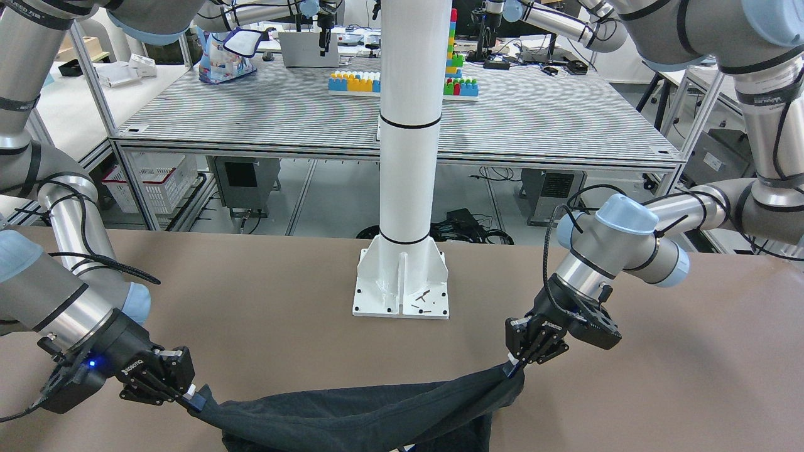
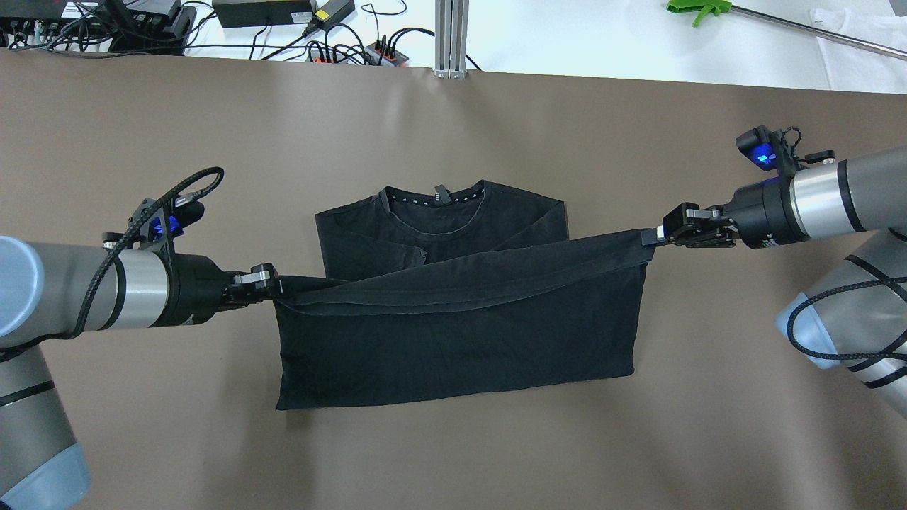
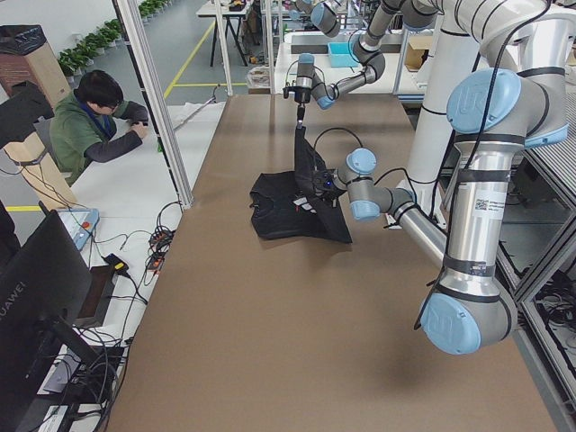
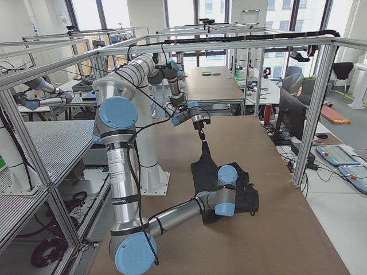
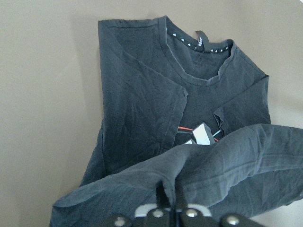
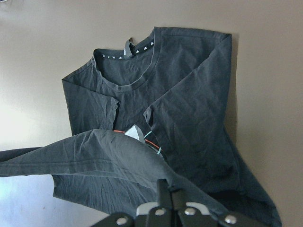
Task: Fold clothes
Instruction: 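Lift the hem with both grippers and fold it toward the collar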
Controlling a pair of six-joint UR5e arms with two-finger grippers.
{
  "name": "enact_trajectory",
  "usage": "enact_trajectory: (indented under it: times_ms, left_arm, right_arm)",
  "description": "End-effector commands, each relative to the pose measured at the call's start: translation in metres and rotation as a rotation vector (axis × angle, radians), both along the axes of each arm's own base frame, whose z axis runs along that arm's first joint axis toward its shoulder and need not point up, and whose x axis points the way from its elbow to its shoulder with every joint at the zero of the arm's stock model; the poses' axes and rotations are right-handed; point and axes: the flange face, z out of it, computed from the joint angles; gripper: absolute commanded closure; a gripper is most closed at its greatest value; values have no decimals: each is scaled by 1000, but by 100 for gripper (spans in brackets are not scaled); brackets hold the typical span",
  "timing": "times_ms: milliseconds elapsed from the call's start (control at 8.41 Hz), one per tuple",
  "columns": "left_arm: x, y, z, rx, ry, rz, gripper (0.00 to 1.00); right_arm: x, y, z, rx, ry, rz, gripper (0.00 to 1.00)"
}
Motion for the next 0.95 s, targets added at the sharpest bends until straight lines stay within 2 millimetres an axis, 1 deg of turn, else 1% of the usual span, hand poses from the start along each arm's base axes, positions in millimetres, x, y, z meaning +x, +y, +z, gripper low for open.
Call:
enact_trajectory:
  times_ms: [0,119,238,357,475,594,713,832]
  left_arm:
    - [8,-41,0,-18,-27,-55,100]
    - [12,-53,5,-29,-40,-68,100]
    - [18,-65,4,-33,-45,-77,100]
    - [28,-75,2,-35,-50,-80,100]
    - [33,-87,3,-41,-59,-88,100]
    - [35,-100,6,-41,-74,-99,100]
    - [30,-113,12,-36,-92,-115,100]
    - [20,-125,17,-37,-109,-135,100]
  right_arm:
    - [-21,-9,4,8,34,105,100]
    - [-31,-11,9,1,55,134,100]
    - [-38,-14,7,16,63,146,100]
    - [-47,-27,-1,14,72,168,100]
    - [-53,-37,3,6,87,188,100]
    - [-53,-43,8,2,100,225,100]
    - [-56,-48,13,0,114,261,100]
    - [-61,-58,17,-7,129,287,100]
